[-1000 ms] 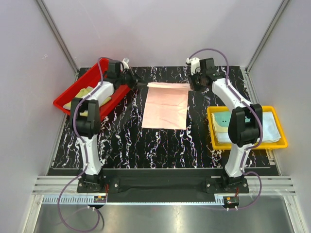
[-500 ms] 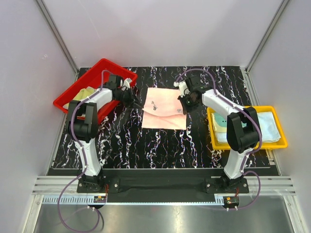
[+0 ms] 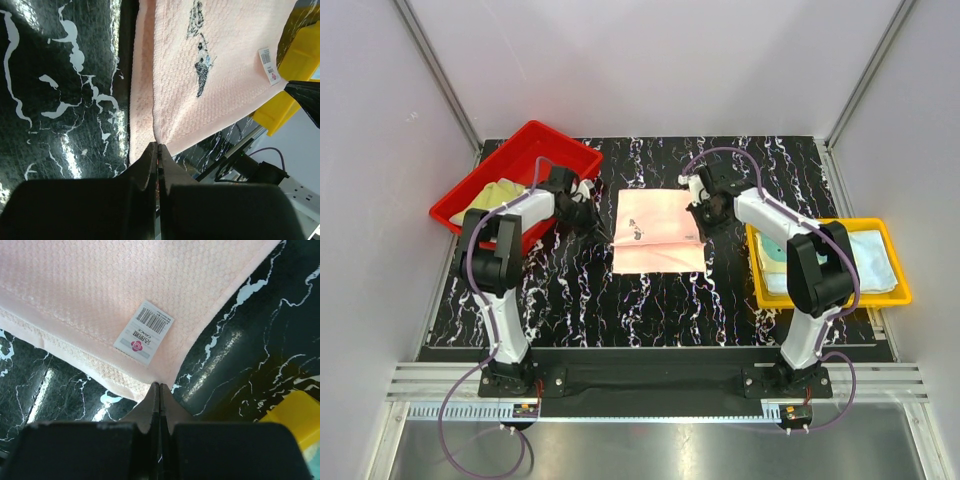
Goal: Fold and stack the towels
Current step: Fold the towel
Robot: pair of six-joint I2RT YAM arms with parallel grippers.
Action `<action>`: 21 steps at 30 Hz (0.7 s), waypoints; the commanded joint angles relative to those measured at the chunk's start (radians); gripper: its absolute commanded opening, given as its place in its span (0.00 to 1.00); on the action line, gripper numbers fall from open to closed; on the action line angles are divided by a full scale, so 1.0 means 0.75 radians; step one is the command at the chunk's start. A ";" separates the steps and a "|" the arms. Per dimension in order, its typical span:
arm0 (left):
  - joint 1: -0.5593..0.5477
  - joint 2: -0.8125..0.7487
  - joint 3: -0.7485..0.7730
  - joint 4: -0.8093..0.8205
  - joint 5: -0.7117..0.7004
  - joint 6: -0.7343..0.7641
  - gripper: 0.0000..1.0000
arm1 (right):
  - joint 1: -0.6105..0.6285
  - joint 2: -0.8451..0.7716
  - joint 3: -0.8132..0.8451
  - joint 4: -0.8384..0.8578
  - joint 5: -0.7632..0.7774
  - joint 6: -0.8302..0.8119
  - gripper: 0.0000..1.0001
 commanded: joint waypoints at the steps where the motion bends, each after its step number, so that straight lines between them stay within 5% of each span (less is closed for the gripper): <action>1: -0.001 -0.162 0.078 0.011 -0.020 -0.069 0.00 | 0.011 -0.123 0.086 -0.032 0.101 -0.009 0.00; 12: -0.093 -0.318 -0.298 0.171 -0.103 -0.182 0.00 | 0.035 -0.211 -0.145 -0.020 0.077 0.103 0.00; 21: -0.129 -0.252 -0.362 0.144 -0.261 -0.102 0.00 | 0.054 -0.115 -0.217 -0.012 0.030 0.146 0.00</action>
